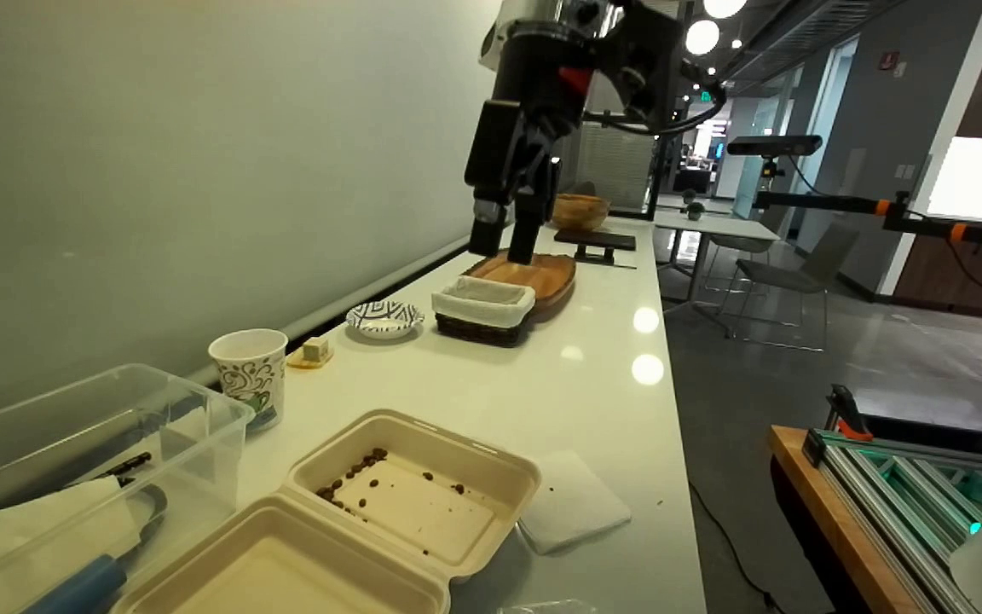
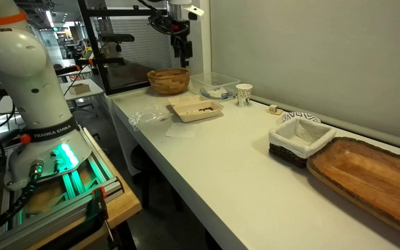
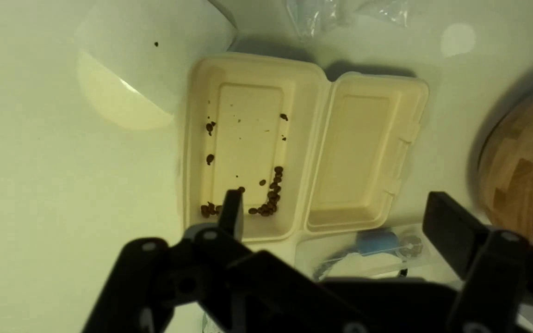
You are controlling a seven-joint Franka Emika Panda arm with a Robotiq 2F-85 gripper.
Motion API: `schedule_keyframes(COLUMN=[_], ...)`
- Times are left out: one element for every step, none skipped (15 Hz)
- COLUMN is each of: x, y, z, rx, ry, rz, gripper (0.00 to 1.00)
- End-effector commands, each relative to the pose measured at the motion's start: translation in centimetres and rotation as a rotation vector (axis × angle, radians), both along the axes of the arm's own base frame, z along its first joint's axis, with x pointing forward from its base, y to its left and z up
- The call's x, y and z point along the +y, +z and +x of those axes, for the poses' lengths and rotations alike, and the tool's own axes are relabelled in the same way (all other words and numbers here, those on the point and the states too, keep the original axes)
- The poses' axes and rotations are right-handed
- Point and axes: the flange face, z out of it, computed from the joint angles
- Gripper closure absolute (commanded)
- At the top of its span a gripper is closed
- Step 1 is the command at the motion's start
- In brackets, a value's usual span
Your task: Move the takeaway food container to the right then move the coffee cup close to the edge of the counter
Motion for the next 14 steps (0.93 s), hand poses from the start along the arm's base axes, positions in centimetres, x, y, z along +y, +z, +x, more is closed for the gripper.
schedule_keyframes(x=[-0.9,-1.6,-1.9,-2.0,-1.9,-2.6,-3.4,-3.9,-4.8,-5.5,-6.4,-7.3,-8.1,-9.0], y=[-0.7,-1.3,-1.5,-1.5,-1.4,-1.7,-2.0,-2.3,-2.7,-3.2,-3.8,-4.6,-5.4,-6.3], z=[0.3,0.5,0.7,0.9,1.0,1.5,2.0,2.1,2.4,2.7,2.9,3.1,3.2,3.4], rx=[0.009,0.014,0.016,0.015,0.013,-0.004,-0.02,-0.036,-0.054,-0.077,-0.085,-0.092,-0.097,-0.119], ry=[0.004,0.004,0.005,0.006,0.007,0.035,0.091,0.102,0.155,0.184,0.223,0.263,0.297,0.308], rz=[0.005,0.008,0.008,0.008,0.007,-0.021,-0.038,-0.026,-0.055,-0.047,-0.056,-0.05,-0.042,-0.027], gripper=[0.0,0.0,0.0,0.0,0.0,0.0,0.0,0.0,0.0,0.0,0.0,0.0,0.0,0.0])
